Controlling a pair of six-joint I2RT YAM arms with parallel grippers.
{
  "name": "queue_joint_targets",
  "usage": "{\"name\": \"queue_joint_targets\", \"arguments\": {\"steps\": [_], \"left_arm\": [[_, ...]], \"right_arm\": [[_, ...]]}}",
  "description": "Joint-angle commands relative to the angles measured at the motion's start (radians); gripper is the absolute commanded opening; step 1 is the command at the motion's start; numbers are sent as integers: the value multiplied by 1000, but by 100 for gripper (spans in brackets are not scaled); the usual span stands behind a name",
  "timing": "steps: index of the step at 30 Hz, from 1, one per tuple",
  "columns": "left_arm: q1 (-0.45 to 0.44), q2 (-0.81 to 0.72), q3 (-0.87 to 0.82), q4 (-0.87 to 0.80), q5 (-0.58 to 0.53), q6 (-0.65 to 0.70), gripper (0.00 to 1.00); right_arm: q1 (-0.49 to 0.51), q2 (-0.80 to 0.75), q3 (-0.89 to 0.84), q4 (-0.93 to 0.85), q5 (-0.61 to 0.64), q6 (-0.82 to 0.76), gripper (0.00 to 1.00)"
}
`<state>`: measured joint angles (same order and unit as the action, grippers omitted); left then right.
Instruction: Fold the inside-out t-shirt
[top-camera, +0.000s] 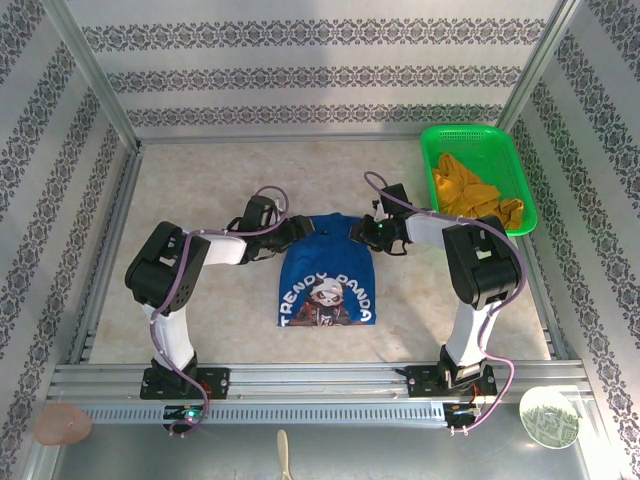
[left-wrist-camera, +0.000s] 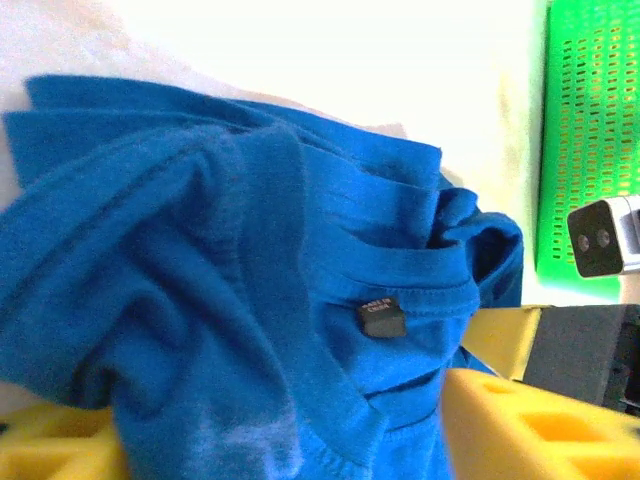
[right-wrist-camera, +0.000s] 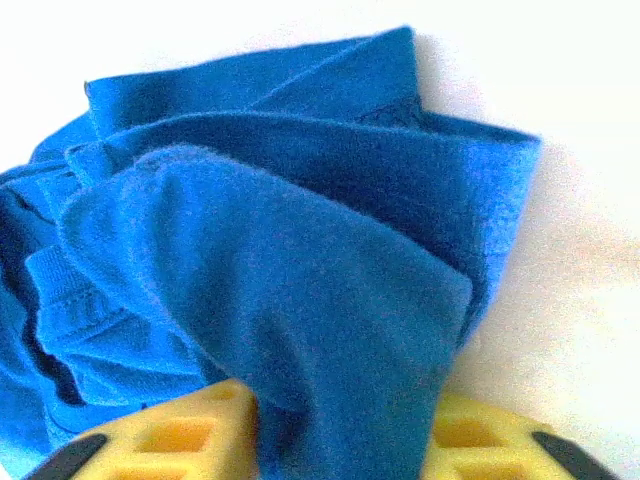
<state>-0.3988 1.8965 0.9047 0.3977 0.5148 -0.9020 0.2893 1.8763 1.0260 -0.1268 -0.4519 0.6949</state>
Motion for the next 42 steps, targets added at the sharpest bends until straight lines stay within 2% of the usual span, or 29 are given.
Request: {"name": "queue_joint_targets", "arguments": {"steps": [1,3,4,5,9,14,17,22,25,28,30,33,37,42], "left_arm": [[-11,68,0,39,44,11,36],[-1,64,-15,63,43,4,13],[8,57,-26,79,42,-4,3],[16,45,-34,96,43,-14,0],[51,-28,-69,148,35,-40,0],[99,-1,48,114,86,-34,0],[126,42,175,66,120,-19,0],[164,107,475,-106,147,52,0],[177,112,626,-182,153,89,0],[183,88,697,-229,157,140,0],[185,53,672,-223,155,168,0],[183,-23,514,-111,149,170,0],[180,-103,220,97,163,136,0],[174,-186,-157,430,154,30,0]], "right_arm": [[-8,58,-15,58,-29,24,17],[-23,51,-25,79,-57,30,0],[-32,38,-38,96,-69,37,0],[-42,21,-52,117,-82,46,0],[-79,-56,-86,196,-131,96,0],[-91,-28,18,211,-173,133,0],[-96,24,130,215,-182,161,0],[-108,103,373,206,-192,190,0],[-114,105,502,193,-192,181,0],[-120,72,565,176,-188,151,0],[-123,30,547,177,-187,128,0],[-114,-68,410,225,-174,84,0],[-83,-221,65,340,-149,35,0],[-53,-369,-342,510,-84,60,0]]}}
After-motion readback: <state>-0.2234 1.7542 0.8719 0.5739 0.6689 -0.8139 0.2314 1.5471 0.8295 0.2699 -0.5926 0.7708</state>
